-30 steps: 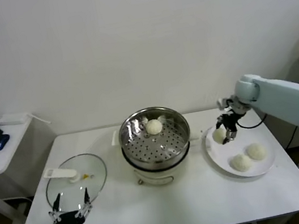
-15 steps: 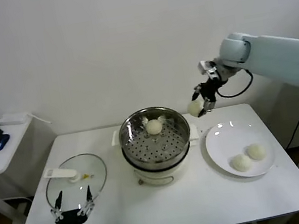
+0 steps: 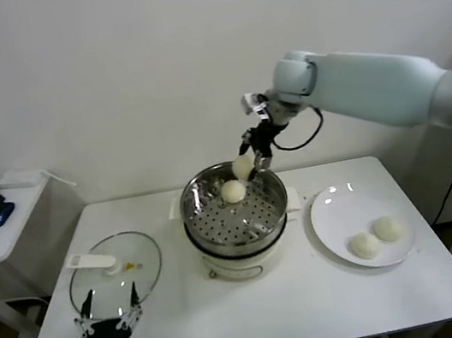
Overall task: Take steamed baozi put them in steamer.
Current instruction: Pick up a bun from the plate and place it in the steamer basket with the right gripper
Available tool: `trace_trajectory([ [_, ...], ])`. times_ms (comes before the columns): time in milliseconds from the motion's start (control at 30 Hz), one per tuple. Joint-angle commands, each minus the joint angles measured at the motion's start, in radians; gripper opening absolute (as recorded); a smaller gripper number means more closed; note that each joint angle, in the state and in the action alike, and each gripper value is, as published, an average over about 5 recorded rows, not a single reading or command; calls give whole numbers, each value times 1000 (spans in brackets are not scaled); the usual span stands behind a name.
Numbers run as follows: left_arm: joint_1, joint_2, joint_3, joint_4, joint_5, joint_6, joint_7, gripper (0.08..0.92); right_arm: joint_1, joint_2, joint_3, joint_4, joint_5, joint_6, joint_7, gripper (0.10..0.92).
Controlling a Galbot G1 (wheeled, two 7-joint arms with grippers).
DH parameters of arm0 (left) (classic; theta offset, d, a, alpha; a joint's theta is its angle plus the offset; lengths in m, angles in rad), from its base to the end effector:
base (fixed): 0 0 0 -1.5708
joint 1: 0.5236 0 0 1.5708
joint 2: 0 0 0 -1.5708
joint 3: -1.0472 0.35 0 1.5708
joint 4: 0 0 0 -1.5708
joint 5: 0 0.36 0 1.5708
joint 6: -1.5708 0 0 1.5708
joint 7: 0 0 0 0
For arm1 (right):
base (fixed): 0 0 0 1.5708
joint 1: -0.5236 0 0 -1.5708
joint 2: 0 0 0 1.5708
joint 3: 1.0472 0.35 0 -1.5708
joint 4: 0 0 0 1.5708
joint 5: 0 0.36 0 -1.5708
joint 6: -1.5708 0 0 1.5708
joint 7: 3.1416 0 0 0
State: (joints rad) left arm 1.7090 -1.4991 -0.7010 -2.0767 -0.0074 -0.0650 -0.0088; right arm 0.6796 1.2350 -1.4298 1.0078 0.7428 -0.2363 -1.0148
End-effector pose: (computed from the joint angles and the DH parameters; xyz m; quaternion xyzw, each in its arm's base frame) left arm 0.1394 0.0680 -0.3255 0.0564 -0.9946 -0.0768 0.0415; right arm 0.6152 0.0880 -0.0183 0.5915 -0.5738 0.4903 0.2838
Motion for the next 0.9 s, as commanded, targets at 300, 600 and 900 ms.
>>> trace_trajectory([
  [300,-8,-12,-2,-44,44,8,0,823,-190,230,70,-176,-67,-10,13,712],
  [600,-10,-12,-4,-39,36,8,0,823,-230,254,90,-208,-100,-7,10,712],
  [900,-11,-12,-6,-32,29,7,0,823,-236,253,101,-220,-116,-3,7,712],
])
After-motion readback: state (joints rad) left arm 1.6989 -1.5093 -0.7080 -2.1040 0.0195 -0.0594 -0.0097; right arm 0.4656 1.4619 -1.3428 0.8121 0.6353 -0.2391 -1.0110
